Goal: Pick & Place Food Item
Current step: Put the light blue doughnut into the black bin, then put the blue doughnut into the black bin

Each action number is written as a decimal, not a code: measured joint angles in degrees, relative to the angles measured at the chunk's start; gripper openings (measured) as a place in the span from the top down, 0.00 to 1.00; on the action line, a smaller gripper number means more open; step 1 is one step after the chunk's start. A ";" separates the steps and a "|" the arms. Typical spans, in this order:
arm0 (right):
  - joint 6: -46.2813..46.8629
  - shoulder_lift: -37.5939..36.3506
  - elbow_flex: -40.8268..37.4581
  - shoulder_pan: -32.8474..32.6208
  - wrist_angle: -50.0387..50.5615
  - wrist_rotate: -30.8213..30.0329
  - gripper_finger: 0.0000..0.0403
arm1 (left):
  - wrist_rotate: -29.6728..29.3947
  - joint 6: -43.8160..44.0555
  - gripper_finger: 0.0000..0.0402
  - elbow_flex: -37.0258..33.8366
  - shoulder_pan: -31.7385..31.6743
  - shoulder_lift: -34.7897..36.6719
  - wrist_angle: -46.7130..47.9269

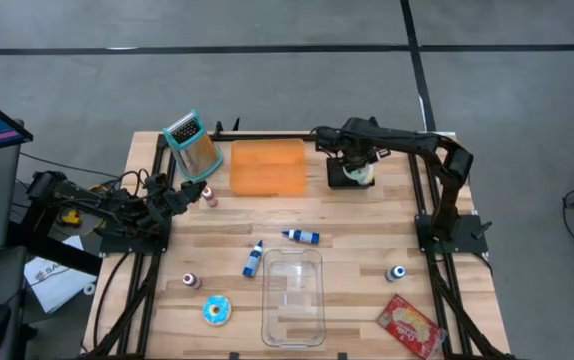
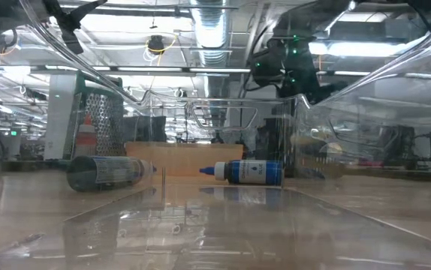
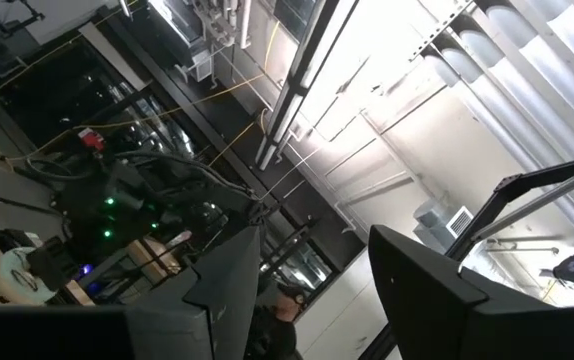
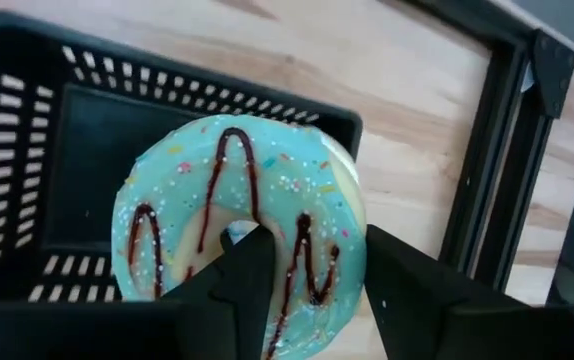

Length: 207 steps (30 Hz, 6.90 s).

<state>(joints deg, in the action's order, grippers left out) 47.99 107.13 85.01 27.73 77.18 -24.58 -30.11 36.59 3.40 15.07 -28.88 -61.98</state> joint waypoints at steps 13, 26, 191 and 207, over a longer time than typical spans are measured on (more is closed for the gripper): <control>0.48 0.00 -0.02 -0.98 -2.70 -2.19 0.56 | 0.17 0.29 0.54 0.00 0.02 0.00 -0.01; 0.98 0.00 -0.02 -0.44 -2.82 -1.42 0.56 | 0.37 0.12 0.54 0.00 0.00 0.00 -0.02; 40.25 -28.24 -0.02 -49.91 -2.36 -8.98 0.41 | 46.85 -1.51 0.54 51.22 12.97 -37.62 93.44; 54.53 -28.87 -0.02 -68.14 -3.15 -19.06 0.41 | 31.80 -5.03 0.46 56.17 26.64 -56.94 100.98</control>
<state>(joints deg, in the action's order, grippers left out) 102.52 78.26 84.99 -40.42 74.03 -43.64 1.70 31.56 59.57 41.71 -85.82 39.01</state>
